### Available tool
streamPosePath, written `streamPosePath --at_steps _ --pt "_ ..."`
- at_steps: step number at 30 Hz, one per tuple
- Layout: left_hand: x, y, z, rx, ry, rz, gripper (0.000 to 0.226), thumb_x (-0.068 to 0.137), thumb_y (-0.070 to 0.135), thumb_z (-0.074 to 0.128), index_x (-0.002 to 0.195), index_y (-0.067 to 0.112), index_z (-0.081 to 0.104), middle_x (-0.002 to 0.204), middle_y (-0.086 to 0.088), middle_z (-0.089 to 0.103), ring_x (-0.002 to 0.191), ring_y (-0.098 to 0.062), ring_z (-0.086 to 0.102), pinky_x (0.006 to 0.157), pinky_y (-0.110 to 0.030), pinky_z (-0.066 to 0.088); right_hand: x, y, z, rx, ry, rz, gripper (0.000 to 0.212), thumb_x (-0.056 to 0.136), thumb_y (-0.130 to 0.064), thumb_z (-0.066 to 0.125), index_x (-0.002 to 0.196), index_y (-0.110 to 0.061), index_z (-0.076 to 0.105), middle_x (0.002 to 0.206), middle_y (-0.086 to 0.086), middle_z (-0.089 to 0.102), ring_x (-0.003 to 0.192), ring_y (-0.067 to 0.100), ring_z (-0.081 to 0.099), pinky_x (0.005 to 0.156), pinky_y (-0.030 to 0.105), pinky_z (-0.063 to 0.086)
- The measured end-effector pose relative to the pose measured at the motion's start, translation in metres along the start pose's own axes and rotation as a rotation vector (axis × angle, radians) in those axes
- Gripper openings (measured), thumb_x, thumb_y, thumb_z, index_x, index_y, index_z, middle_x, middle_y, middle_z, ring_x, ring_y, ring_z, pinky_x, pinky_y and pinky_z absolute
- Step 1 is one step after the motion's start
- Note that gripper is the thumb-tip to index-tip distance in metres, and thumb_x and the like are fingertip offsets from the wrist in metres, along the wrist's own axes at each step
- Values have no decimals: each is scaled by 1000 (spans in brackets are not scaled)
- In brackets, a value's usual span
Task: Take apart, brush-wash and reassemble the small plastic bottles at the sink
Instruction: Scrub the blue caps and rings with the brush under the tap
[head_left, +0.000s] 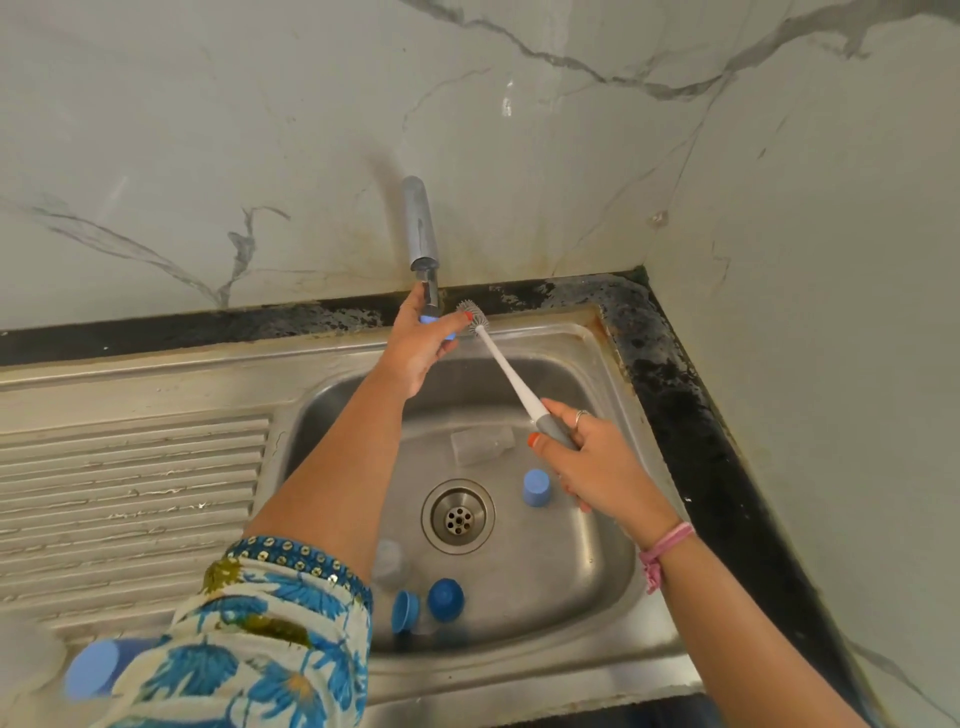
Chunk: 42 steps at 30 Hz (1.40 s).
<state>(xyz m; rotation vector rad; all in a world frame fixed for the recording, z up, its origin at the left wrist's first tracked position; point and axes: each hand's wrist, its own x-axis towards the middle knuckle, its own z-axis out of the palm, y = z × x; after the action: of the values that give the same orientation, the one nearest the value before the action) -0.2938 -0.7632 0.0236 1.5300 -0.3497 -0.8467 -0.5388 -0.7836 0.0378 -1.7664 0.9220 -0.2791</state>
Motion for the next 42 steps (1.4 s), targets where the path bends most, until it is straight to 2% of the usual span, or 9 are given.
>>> streamPosePath --at_steps 4,6,9,13,18,26,30,38,42 --pt "-26 5 -2 275 230 167 73 75 30 83 134 12 45 118 -3 52 98 -14 55 81 -20 51 -6 -4 2 -75 25 -61 42 93 -29 59 135 -30 52 74 -8 53 57 6 51 61 33 51" --pt "-44 2 -3 276 328 208 67 73 34 84 126 14 47 110 -1 52 88 -9 54 63 -11 46 -15 -4 6 -70 67 -113 44 93 -30 60 136 -36 49 78 -11 54 56 3 53 58 24 50" --pt "-67 -20 -11 268 411 83 65 72 33 84 122 12 48 113 -1 51 94 -10 55 69 -11 42 -29 4 14 -144 81 -219 47 93 -28 60 137 -42 47 82 -8 60 64 5 57 56 11 43" --pt "-90 -52 -25 397 424 -109 65 68 29 87 118 8 51 119 -8 52 99 -20 55 76 -26 44 -36 12 24 -286 -58 -138 41 93 -26 59 133 -33 55 80 -7 62 67 6 57 55 8 43" --pt "-113 -58 -44 435 368 38 42 70 29 86 103 13 66 101 2 60 89 -12 57 69 -15 42 -42 9 45 -208 -55 -190 35 93 -26 60 126 -37 59 81 -8 64 66 9 57 63 23 48" --pt "-136 -45 -105 707 342 158 54 64 24 90 108 2 69 101 -9 66 90 -20 60 79 -26 45 -38 -7 93 -207 -43 -199 31 93 -28 60 124 -29 58 73 -11 59 52 -1 53 49 10 36" --pt "-152 -26 -134 811 256 225 39 63 24 90 81 -4 69 73 -13 57 71 -22 44 63 -26 31 -42 -19 124 -182 -20 -191 34 94 -30 57 128 -31 53 76 -6 60 65 15 60 64 34 52" --pt "-180 28 -221 895 284 288 40 64 21 89 93 -1 72 84 -11 59 80 -19 50 78 -37 43 -48 -68 217 -27 -28 -151 27 96 -31 52 123 -29 48 76 -4 56 61 17 52 63 40 48" --pt "-185 50 -295 980 300 295 45 68 17 87 105 0 69 94 -7 56 89 -19 50 82 -33 40 -55 -103 263 102 -102 -144 23 97 -27 53 120 -29 50 74 -2 54 55 12 47 49 25 38"
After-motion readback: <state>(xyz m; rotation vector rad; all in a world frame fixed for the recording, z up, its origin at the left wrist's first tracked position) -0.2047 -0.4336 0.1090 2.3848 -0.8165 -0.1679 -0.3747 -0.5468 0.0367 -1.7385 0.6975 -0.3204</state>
